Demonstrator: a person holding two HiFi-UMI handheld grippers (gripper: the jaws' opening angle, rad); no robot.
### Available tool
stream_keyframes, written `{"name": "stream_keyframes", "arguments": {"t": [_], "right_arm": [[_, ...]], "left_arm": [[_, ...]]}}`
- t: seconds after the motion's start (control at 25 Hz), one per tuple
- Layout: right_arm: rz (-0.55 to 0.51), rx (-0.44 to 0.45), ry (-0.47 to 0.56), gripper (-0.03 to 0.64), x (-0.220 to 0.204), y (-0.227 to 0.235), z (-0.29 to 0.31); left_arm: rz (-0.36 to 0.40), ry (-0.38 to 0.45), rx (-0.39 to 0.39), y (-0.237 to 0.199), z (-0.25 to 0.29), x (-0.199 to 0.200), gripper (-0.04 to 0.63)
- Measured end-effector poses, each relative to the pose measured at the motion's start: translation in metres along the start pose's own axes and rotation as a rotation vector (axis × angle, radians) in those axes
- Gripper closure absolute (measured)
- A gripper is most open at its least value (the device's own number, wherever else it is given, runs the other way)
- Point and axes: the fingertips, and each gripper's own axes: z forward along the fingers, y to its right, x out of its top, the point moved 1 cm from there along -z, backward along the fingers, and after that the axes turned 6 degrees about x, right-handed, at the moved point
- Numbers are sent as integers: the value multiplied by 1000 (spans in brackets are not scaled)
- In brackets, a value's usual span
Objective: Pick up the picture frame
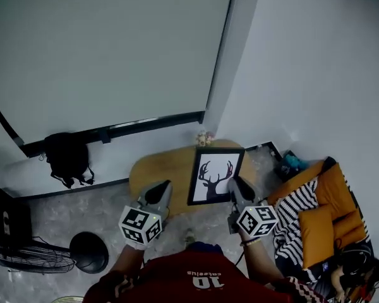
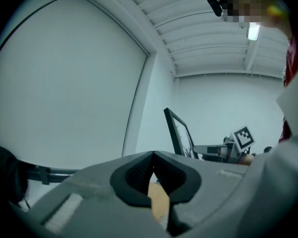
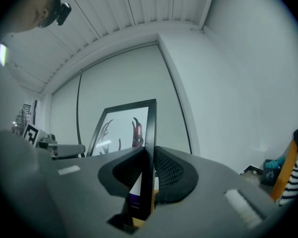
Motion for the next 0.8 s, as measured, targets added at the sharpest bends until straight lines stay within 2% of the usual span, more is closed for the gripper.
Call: {"name": "stream_keyframes", "arguments": {"t": [0.16,0.8], "right_arm": [[5,3,6,551,7,-6,-1],[-11,8,-30,551,19,-3,-4]], "left_arm": [[-47,1,2,-3,-7,1,594],[-22,0,27,10,-3,16,594]]}}
